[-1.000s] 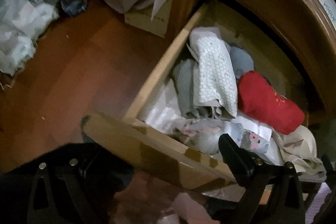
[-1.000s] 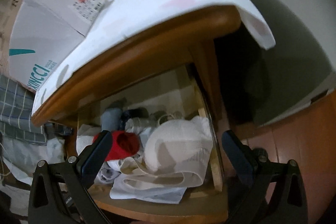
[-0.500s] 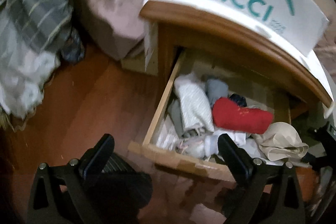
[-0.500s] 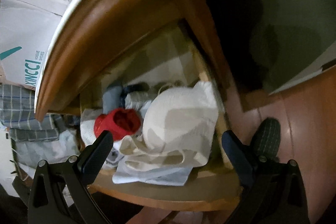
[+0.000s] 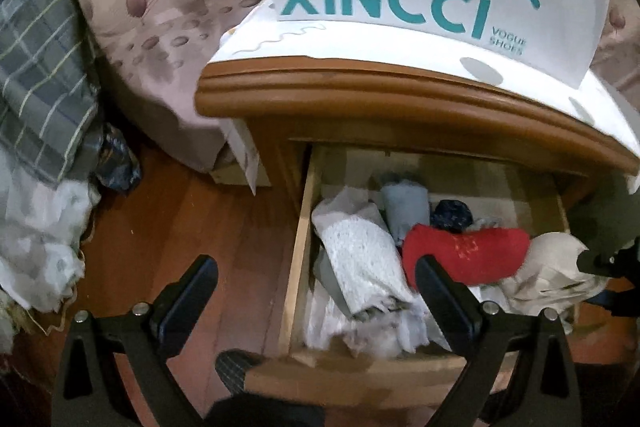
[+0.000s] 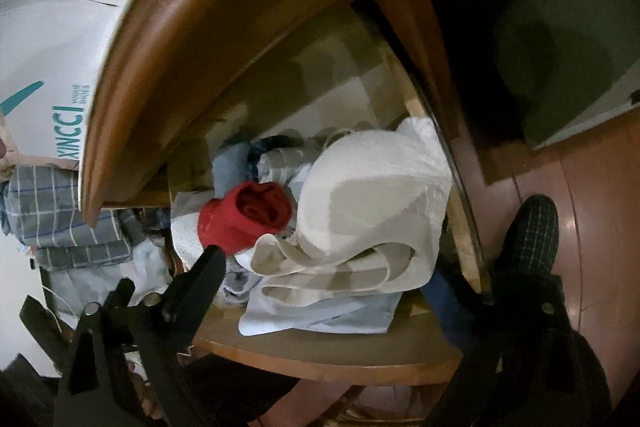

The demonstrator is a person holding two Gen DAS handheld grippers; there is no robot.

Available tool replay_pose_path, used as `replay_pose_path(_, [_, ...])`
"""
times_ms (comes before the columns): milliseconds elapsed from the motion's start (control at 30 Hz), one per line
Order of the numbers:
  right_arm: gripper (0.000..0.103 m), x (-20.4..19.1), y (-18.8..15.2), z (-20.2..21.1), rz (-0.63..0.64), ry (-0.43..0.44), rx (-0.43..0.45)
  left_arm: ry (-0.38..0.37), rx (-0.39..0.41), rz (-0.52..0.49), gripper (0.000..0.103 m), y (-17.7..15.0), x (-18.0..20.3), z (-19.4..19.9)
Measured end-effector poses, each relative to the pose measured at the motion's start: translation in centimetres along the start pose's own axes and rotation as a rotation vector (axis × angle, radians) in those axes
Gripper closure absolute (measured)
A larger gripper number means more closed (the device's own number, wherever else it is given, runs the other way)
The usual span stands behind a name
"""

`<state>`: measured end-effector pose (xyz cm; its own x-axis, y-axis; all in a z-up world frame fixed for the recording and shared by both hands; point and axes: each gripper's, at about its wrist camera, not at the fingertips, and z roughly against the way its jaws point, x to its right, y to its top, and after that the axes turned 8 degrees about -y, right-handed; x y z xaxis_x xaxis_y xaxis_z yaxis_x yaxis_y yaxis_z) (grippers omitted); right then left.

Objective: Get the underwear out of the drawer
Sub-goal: 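Grasp the red sock with the left gripper while the right grasps the white bra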

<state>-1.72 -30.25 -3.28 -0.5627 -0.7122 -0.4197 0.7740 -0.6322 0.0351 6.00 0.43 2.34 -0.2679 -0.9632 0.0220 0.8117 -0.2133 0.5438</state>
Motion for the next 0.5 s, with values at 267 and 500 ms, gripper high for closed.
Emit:
replay_pose_path(267, [0.013, 0.1, 0.9, -1.9, -0.085, -0.078, 0.056, -0.030, -0.018, -0.096, 0.002, -0.2, 1.2, -2.1])
replay_pose_path(500, [0.013, 0.5, 1.5, -3.9, -0.129, -0.179, 0.064, -0.103, -0.044, -0.066, 0.002, -0.2, 0.9, -2.3])
